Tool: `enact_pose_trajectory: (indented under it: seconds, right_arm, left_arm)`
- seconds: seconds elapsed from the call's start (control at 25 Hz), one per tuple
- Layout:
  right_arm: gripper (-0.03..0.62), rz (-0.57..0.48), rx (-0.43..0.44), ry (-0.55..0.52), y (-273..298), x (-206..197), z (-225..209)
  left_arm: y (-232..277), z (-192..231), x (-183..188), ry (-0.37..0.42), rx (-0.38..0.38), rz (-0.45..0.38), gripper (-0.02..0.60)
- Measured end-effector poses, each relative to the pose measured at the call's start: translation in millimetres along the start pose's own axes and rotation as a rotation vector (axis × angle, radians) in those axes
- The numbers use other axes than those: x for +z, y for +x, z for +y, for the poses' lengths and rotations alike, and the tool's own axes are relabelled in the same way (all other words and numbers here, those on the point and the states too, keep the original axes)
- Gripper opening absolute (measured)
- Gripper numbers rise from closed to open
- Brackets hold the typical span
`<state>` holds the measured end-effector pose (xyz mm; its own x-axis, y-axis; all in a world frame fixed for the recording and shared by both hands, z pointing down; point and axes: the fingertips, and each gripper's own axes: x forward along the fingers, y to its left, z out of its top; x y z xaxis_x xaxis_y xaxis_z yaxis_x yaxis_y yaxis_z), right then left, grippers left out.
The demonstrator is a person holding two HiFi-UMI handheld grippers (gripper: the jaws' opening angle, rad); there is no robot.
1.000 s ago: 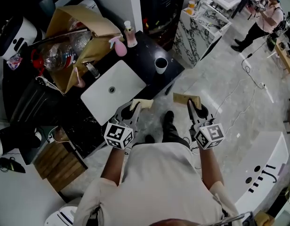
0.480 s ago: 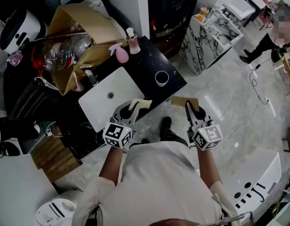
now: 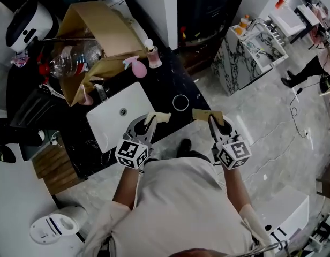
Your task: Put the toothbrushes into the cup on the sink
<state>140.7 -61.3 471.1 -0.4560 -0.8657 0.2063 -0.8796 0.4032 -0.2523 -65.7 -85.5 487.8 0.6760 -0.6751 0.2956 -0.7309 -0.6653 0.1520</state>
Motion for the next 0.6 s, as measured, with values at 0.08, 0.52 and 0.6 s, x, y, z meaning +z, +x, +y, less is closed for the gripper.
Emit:
enact_pose_trajectory:
  seconds: [0.08,0.52,0.6]
  right_arm:
    - [0.071,0.006,0.025,-0.003,8,4,-12]
    - [0.071,0.048,0.126,-0.006,46,13,-55]
    - [0.071,0.057,0.134,-0.01,50,11,-58]
  left_arm:
    - [11,2,4,-0.003,0.024,-0.003,0.032]
    - [52,15,17,-0.037,0.139,-0.028,0.032]
    - [56,18,18,-0.04,0.149,-0.031,0.032]
